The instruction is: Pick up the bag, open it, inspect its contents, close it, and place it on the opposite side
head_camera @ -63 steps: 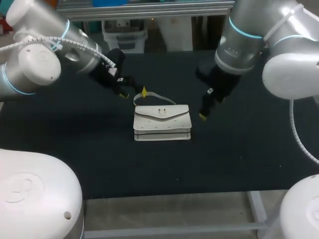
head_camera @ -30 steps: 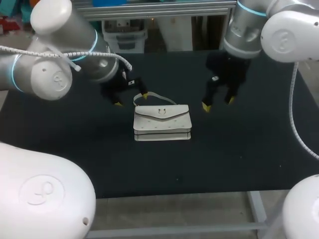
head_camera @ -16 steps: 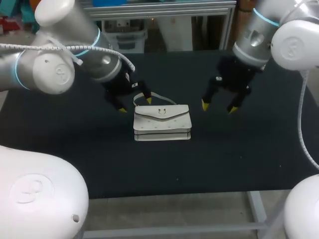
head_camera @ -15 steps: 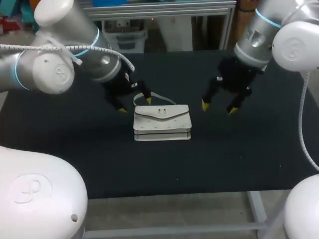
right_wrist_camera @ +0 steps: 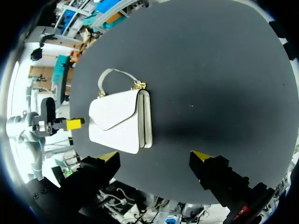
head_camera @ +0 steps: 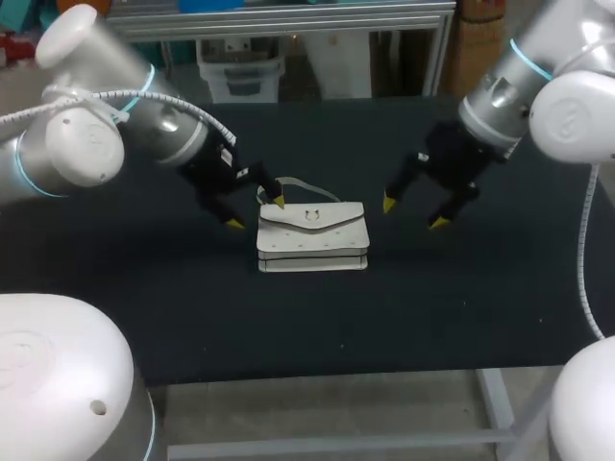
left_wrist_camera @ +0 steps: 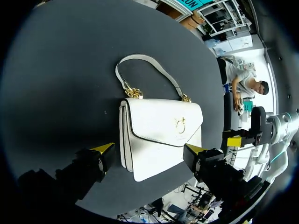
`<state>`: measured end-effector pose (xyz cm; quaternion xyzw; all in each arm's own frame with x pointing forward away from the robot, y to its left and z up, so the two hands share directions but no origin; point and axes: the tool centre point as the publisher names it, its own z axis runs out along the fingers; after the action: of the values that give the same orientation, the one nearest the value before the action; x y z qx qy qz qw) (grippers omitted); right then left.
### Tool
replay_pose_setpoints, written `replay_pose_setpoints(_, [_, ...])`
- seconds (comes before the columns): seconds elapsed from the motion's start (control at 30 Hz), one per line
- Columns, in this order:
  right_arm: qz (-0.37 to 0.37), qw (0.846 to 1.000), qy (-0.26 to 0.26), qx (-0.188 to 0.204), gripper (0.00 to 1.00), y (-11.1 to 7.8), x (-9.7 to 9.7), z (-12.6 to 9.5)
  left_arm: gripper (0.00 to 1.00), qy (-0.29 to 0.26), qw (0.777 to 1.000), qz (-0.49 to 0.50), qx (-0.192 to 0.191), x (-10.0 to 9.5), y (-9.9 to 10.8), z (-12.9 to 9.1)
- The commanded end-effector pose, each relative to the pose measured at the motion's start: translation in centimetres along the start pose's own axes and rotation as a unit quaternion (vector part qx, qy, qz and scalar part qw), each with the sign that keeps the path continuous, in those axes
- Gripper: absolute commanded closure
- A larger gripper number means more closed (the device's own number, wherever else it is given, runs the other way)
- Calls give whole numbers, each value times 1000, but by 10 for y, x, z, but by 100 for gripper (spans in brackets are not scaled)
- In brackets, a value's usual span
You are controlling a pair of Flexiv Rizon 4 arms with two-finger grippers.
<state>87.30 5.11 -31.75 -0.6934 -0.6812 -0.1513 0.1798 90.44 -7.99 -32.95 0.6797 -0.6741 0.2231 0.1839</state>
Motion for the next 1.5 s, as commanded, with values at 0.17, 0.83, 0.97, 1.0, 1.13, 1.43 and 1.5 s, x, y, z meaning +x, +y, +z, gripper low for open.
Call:
replay_pose_setpoints(0.17, [13, 1000, 7, -24, 0, 1, 9, 6, 0, 44, 999, 23, -3, -2, -3, 6])
replay_pose_setpoints(0.83, [71, 994, 85, -14, 0, 16, 25, 39, 0, 101, 993, -2, -65, -6, -10, 15])
replay_pose_setpoints(0.97, [82, 992, 95, -12, 0, 21, 27, 45, 0, 116, 990, -9, -76, -11, -12, 17])
replay_pose_setpoints(1.0, [84, 992, 95, -12, 0, 22, 29, 46, 0, 121, 990, -11, -77, -12, -13, 18])
replay_pose_setpoints(1.13, [89, 992, 93, -15, 0, 26, 34, 47, 0, 135, 986, -6, -93, -9, -15, 24])
replay_pose_setpoints(1.43, [103, 986, 130, -5, 0, 41, 40, 65, 7, 163, 980, 9, -116, -4, -19, 34])
replay_pose_setpoints(1.5, [104, 986, 132, 1, 3, 44, 42, 72, 10, 166, 979, 11, -118, -5, -18, 35])
